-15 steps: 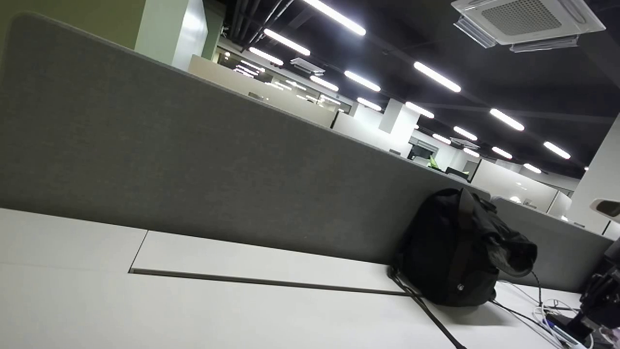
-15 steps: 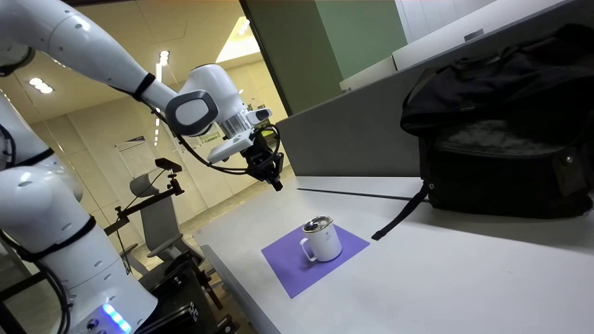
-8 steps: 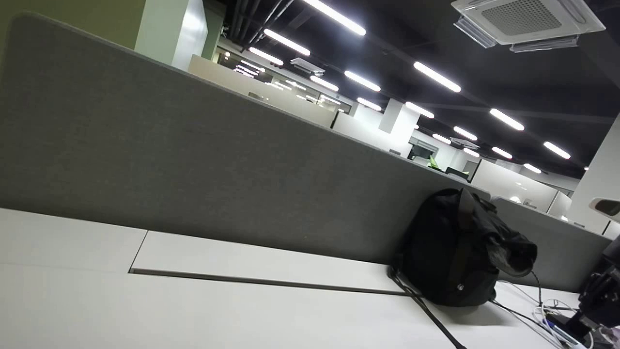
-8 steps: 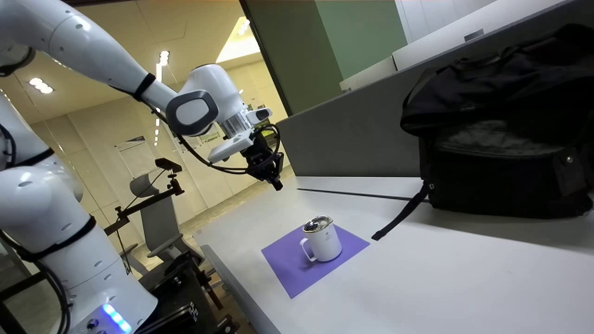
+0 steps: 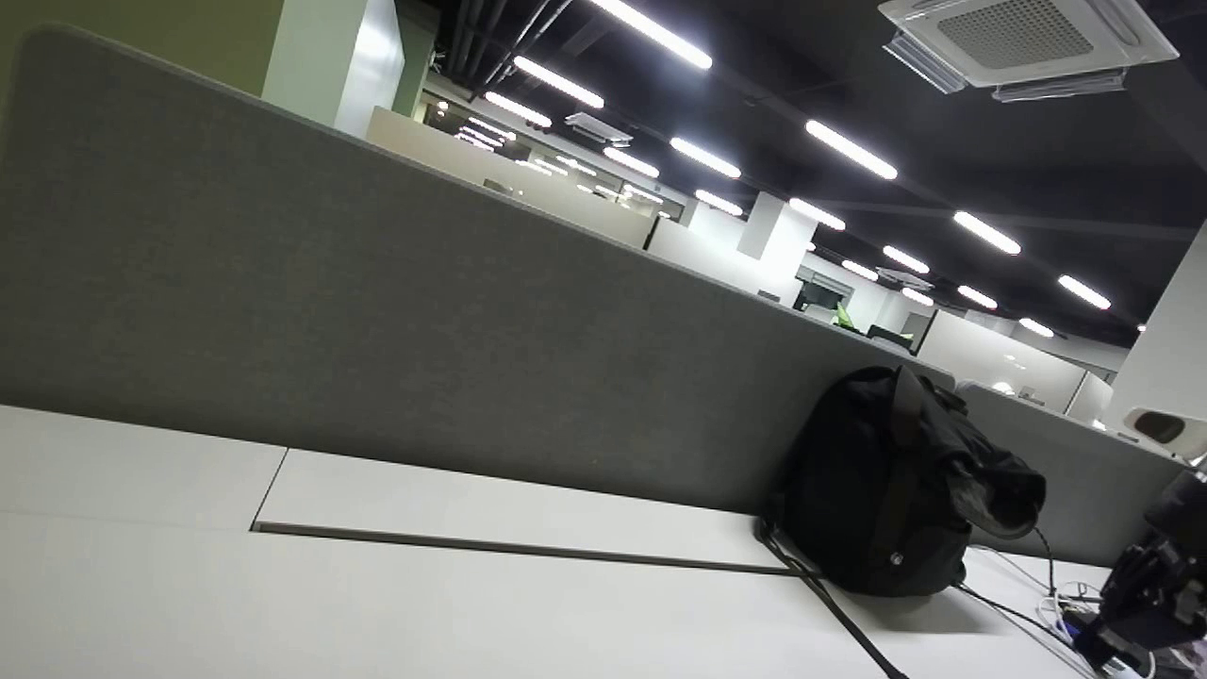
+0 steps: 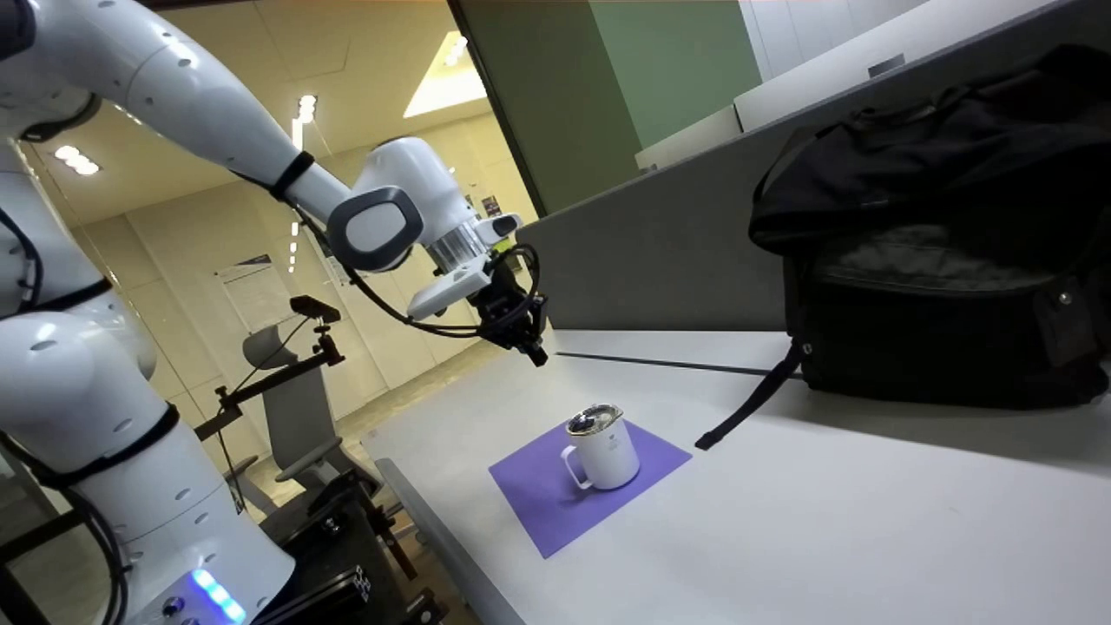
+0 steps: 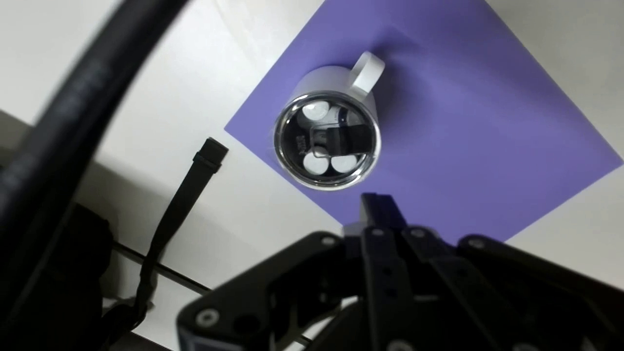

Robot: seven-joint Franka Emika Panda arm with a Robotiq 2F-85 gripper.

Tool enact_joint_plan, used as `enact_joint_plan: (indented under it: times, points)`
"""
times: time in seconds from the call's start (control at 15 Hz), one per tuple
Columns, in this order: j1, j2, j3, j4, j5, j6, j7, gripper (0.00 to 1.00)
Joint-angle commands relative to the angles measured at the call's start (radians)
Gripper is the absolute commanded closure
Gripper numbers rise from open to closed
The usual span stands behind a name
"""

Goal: Remove the silver lid from the white mug

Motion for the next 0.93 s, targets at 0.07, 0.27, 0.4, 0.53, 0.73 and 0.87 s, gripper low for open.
enact_joint_plan:
  times: [0.07, 0.27, 0.4, 0.53, 0.73, 0.87]
  points:
    - [-0.012, 0.158, 0.006, 0.075, -0.001, 0.097, 0.008, 1.00]
    - [0.000, 0.233, -0.009, 0.107, -0.019, 0.128, 0.024, 1.00]
    - [-0.061, 0.265, 0.040, 0.124, -0.097, 0.130, 0.089, 1.00]
    - [-0.077, 0.291, 0.052, 0.141, -0.139, 0.118, 0.129, 1.00]
    - [-0.089, 0.317, 0.059, 0.158, -0.187, 0.107, 0.180, 1.00]
    - [-0.095, 0.331, 0.065, 0.166, -0.209, 0.102, 0.205, 1.00]
